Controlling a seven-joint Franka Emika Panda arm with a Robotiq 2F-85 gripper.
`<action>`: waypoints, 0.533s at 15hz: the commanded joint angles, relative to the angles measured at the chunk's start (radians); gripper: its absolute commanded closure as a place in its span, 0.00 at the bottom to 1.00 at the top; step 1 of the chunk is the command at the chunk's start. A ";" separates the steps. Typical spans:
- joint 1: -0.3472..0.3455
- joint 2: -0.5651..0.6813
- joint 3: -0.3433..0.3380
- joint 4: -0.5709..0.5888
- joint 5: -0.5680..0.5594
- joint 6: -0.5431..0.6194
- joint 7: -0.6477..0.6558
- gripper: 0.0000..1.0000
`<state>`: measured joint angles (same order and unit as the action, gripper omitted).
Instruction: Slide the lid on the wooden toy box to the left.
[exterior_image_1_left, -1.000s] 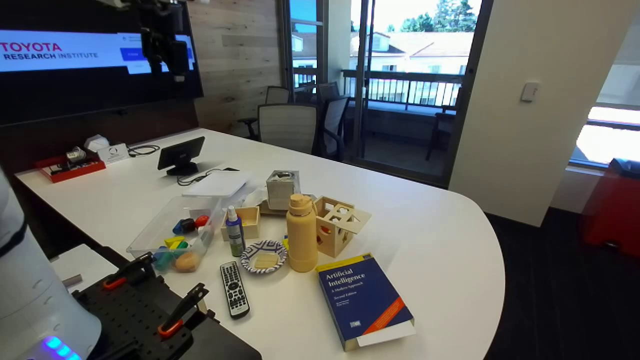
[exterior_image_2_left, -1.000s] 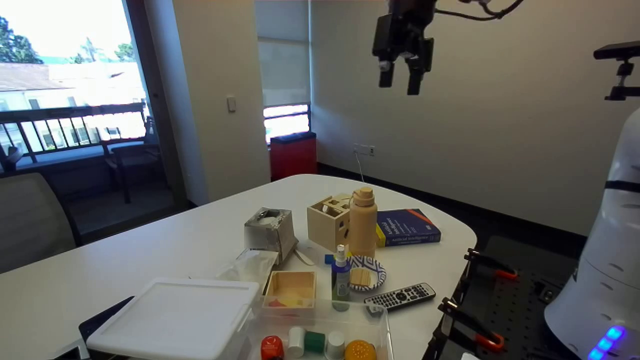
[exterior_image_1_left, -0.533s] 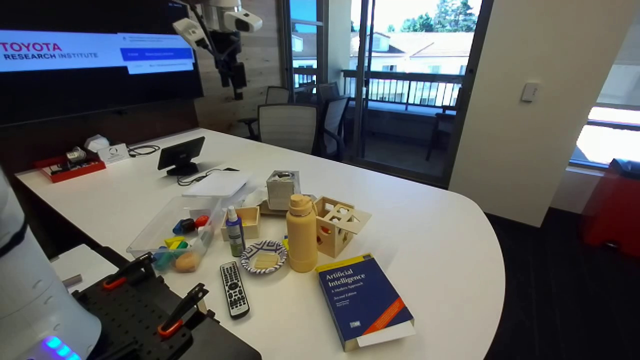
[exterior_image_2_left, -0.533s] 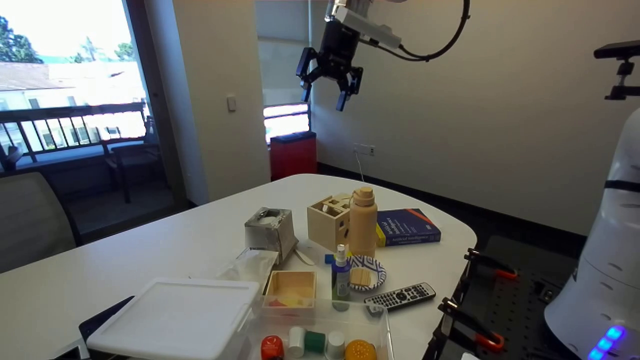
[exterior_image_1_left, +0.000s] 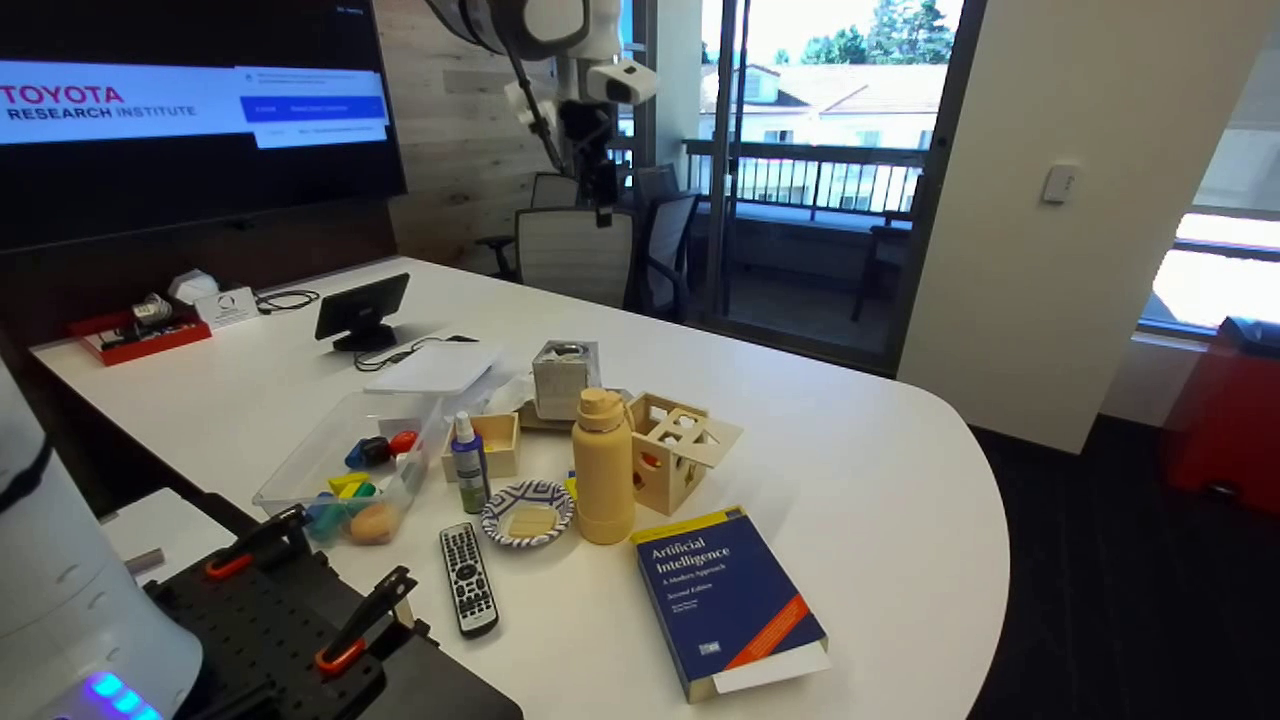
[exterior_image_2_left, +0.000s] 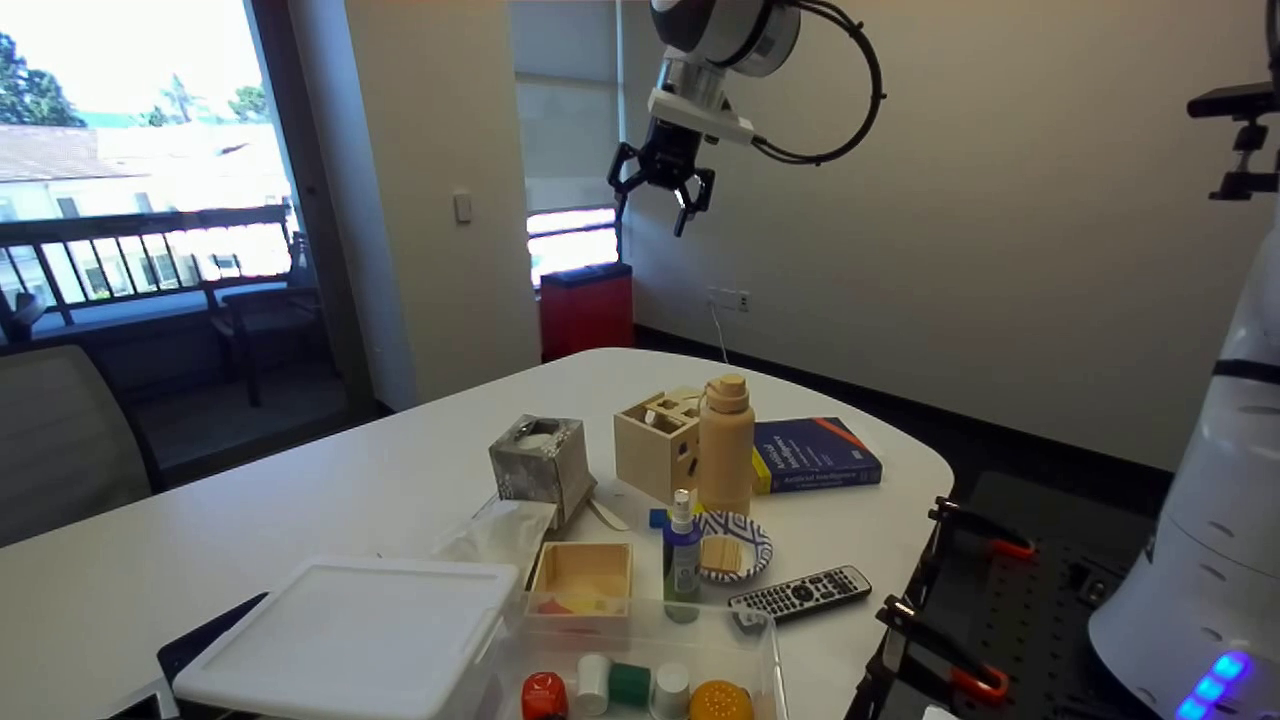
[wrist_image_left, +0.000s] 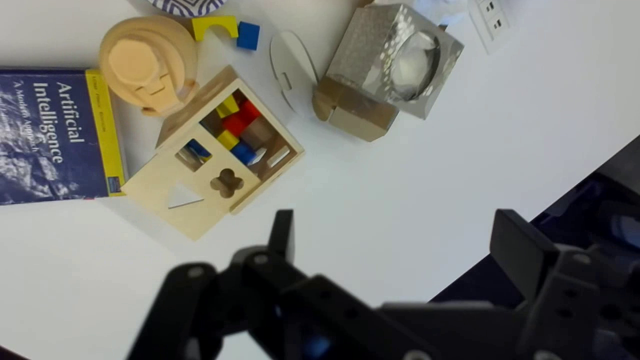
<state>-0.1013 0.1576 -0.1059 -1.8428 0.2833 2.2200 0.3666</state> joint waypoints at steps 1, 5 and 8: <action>-0.035 0.172 -0.031 0.158 0.025 0.004 0.065 0.00; -0.076 0.318 -0.059 0.244 0.061 0.069 0.134 0.00; -0.106 0.408 -0.075 0.297 0.086 0.113 0.191 0.00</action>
<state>-0.1848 0.4800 -0.1669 -1.6301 0.3374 2.3125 0.4958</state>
